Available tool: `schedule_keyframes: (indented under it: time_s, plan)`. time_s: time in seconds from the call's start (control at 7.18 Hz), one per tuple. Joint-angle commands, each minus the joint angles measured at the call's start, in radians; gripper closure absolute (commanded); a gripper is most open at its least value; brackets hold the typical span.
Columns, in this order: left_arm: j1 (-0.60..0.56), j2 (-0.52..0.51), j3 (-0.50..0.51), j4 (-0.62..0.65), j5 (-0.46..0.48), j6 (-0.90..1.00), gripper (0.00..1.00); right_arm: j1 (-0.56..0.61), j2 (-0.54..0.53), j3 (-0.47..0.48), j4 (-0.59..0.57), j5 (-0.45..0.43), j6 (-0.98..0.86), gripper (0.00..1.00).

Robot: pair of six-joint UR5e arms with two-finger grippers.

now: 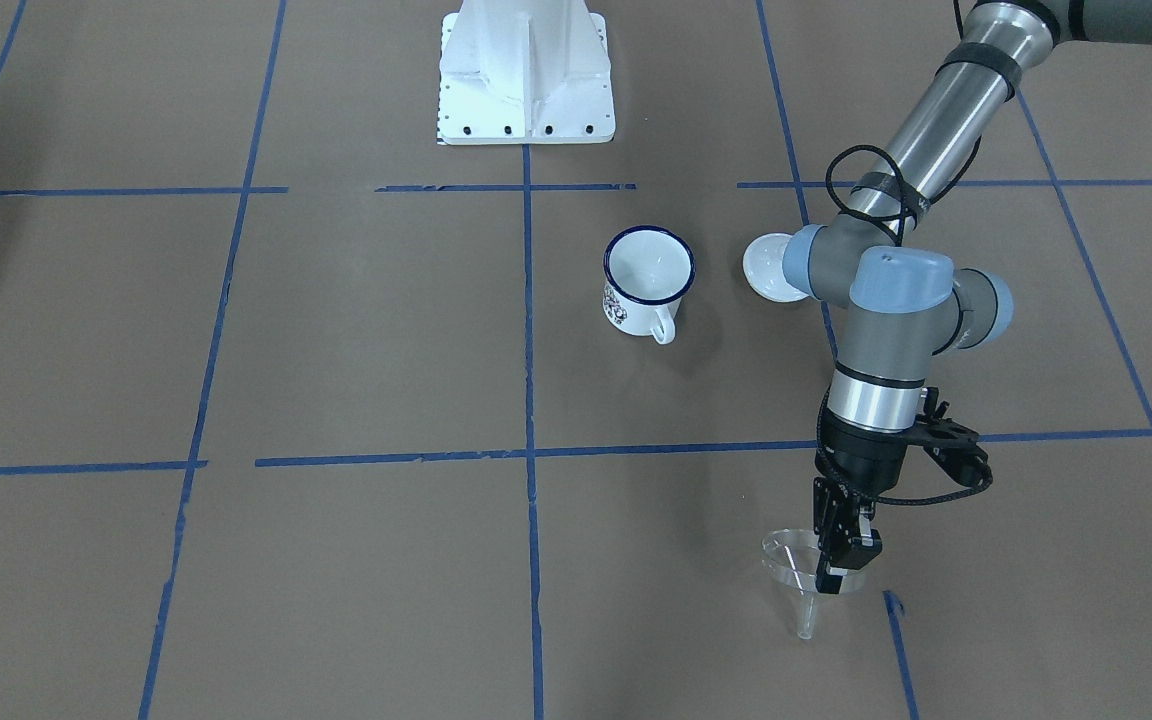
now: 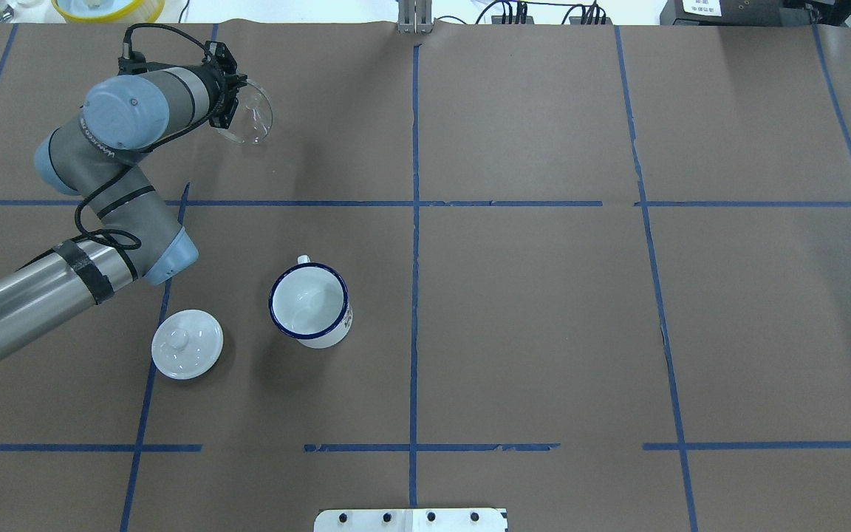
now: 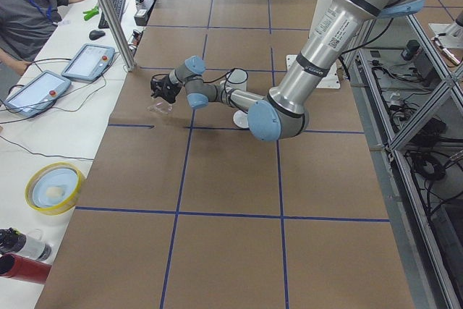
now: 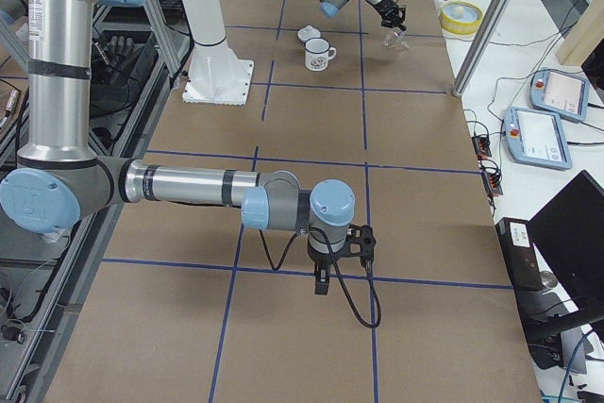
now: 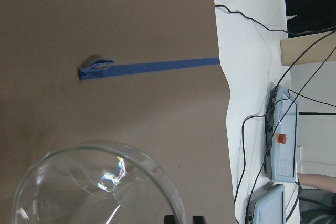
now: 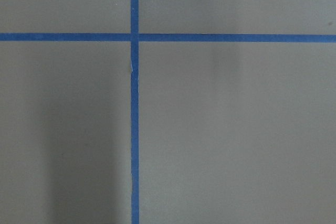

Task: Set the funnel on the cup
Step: 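Grasp the clear glass funnel with the left gripper and lift it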

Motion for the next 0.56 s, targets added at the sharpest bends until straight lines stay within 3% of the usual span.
schedule_keyframes:
  time_s: [0.0,0.28,0.42]
  plan:
    - [-0.006,0.001,-0.029,-0.004,-0.002,0.017,1.0,0.0,0.0,0.0,0.0,0.0,0.0,0.0]
    - [-0.051,0.012,-0.157,0.016,-0.046,0.051,1.0,0.0,0.0,0.0,0.0,0.0,0.0,0.0]
    - [-0.093,0.01,-0.232,0.107,-0.162,0.053,1.0,0.0,0.0,0.0,0.0,0.0,0.0,0.0]
